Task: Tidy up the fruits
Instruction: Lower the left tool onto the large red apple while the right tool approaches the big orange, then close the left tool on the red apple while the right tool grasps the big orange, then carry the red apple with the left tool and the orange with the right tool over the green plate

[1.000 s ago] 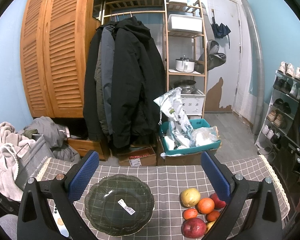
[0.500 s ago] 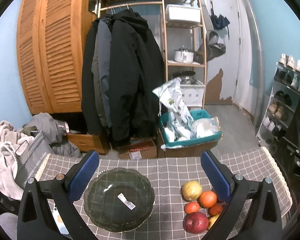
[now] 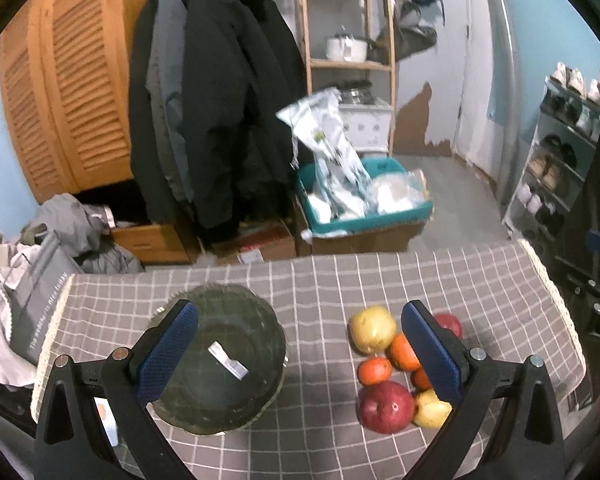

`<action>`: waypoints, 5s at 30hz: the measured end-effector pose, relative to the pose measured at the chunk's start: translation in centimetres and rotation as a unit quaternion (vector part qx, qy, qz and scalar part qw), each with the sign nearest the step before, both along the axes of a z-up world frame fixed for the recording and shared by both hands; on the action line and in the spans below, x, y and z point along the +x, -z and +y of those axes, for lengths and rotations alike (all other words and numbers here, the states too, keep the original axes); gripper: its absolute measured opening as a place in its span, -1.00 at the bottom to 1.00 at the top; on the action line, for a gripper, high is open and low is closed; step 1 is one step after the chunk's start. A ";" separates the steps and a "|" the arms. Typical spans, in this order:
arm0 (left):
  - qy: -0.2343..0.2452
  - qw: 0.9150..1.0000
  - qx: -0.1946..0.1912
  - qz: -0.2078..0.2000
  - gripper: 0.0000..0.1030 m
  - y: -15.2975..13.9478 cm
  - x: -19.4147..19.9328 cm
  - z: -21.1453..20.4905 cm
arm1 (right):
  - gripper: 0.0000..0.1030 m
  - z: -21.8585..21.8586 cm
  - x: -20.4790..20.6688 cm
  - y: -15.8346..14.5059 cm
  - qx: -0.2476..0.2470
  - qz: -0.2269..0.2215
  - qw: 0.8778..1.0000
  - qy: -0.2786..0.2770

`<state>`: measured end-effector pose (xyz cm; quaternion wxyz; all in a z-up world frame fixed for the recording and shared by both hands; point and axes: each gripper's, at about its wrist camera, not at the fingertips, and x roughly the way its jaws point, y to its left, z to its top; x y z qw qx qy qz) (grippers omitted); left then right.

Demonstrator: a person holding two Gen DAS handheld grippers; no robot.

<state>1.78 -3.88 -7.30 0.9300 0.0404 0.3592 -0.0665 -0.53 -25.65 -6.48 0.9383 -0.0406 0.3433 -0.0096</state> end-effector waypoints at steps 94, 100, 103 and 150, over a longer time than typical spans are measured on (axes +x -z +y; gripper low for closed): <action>0.053 0.979 -0.006 0.198 0.43 14.3 2.7 -5.5 | 0.31 -2.0 4.4 14.3 0.020 0.220 0.975 0.025; 0.047 0.985 -0.006 0.166 0.43 12.3 2.3 -5.2 | 0.31 -1.3 3.5 12.3 0.015 0.184 0.983 0.014; 0.045 0.989 -0.001 0.143 0.43 11.0 2.0 -5.0 | 0.31 -1.0 3.2 10.8 0.017 0.160 0.987 0.011; -0.079 0.997 -0.018 0.010 0.43 1.6 1.8 7.6 | 0.31 9.3 5.5 0.9 0.053 0.017 0.994 -0.089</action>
